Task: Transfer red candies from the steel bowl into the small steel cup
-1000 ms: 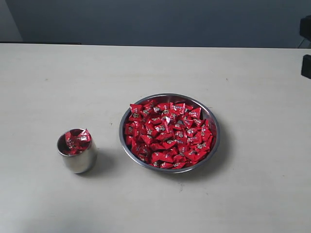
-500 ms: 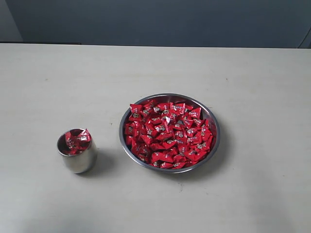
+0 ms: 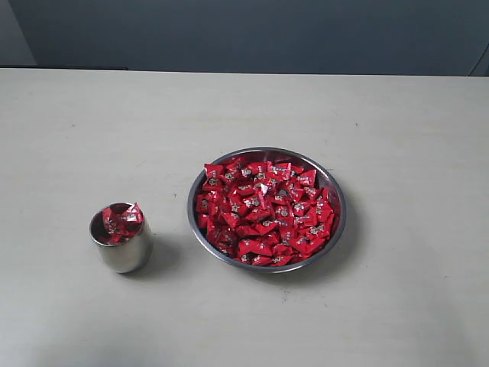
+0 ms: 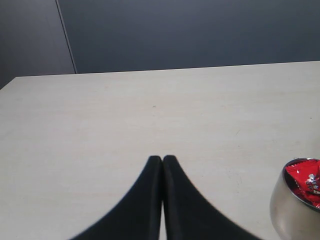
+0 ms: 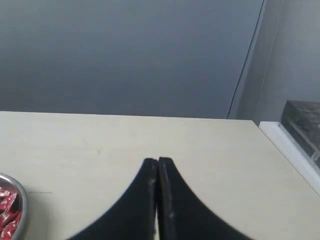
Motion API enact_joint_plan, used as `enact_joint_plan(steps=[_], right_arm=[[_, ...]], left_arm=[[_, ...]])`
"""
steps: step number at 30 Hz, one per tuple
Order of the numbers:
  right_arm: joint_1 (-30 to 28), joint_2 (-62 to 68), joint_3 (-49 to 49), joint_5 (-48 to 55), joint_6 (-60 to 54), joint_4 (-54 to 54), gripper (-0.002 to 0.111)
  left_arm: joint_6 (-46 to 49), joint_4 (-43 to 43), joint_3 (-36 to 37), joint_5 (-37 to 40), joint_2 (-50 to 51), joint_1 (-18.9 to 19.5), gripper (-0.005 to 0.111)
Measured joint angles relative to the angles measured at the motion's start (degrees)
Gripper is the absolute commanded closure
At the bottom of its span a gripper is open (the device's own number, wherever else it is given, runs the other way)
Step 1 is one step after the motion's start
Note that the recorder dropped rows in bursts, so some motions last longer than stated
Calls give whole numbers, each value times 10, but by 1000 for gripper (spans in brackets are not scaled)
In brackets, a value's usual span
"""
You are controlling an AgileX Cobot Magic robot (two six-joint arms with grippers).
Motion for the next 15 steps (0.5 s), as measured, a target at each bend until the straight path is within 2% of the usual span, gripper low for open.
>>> enact_joint_plan(steps=[7, 15], right_arm=[[0, -1, 11, -5, 6, 7, 109], [0, -20, 80, -31, 194, -131, 109]], left_arm=[[0, 0, 0, 0, 0, 0, 106], [0, 0, 0, 0, 0, 0, 106]])
